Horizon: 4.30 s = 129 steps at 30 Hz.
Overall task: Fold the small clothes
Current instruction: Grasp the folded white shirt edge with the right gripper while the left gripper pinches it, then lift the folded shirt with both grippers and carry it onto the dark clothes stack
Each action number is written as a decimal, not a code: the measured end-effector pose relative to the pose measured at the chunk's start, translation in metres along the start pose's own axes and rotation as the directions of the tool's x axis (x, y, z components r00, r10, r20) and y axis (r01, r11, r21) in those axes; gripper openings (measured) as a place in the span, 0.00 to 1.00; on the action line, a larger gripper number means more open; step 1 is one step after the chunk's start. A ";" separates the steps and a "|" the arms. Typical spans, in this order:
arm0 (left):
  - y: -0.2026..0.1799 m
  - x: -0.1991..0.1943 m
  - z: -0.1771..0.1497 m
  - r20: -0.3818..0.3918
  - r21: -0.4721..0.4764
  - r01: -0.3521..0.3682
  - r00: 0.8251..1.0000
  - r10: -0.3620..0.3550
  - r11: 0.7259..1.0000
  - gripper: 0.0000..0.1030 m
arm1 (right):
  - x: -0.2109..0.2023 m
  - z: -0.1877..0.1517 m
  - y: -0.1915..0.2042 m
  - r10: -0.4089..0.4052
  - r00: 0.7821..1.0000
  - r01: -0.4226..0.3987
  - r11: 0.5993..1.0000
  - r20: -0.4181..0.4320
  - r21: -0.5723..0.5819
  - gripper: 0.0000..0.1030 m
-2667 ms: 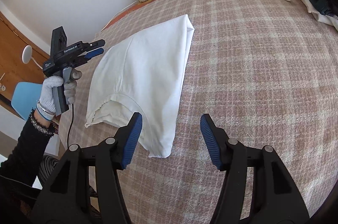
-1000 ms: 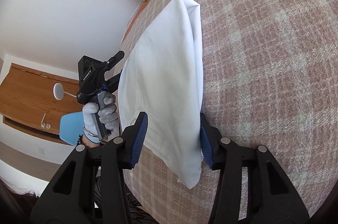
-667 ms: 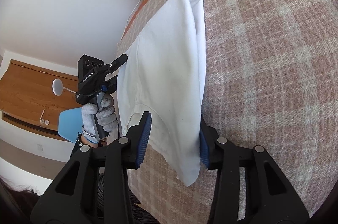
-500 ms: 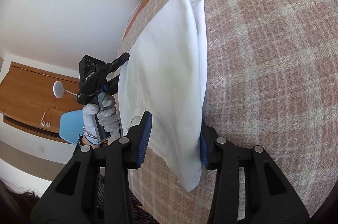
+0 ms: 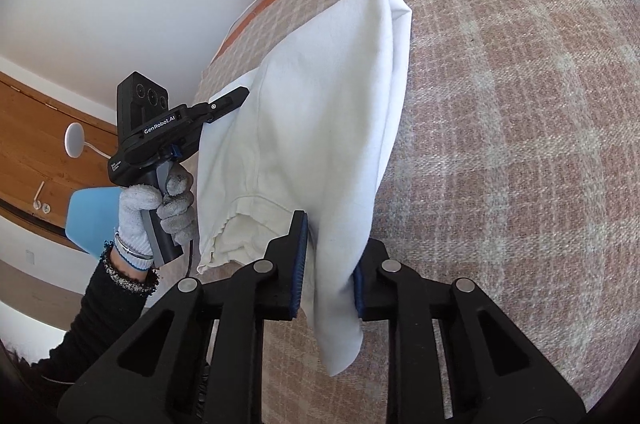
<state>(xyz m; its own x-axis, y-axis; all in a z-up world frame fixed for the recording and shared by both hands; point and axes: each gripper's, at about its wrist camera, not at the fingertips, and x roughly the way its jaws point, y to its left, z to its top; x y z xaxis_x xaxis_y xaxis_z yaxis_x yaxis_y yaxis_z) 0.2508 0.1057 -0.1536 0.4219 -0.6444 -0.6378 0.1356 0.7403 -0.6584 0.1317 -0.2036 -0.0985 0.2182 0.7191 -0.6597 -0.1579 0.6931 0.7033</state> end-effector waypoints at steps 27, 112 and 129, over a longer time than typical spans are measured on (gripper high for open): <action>-0.077 -0.042 -0.012 0.147 0.162 -0.052 0.989 0.029 0.985 0.04 | -0.029 0.001 0.060 -0.137 0.978 0.171 0.959 0.156 -0.227 0.10; -0.412 0.291 0.118 0.138 0.503 -0.088 0.990 0.020 0.860 0.03 | -0.316 0.195 -0.254 -0.395 0.820 0.453 0.890 0.415 -0.048 0.10; -0.415 0.301 0.115 0.187 0.544 -0.171 0.979 0.079 0.821 0.03 | -0.307 0.197 -0.267 -0.455 0.801 0.502 0.865 0.388 -0.022 0.10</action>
<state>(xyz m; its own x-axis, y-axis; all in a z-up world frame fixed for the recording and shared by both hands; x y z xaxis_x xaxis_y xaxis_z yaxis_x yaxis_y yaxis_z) 0.4241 -0.3733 -0.0264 0.5918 -0.5364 -0.6017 0.5274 0.8222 -0.2143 0.2971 -0.6191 -0.0318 0.6200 0.2416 -0.7465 -0.0478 0.9613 0.2714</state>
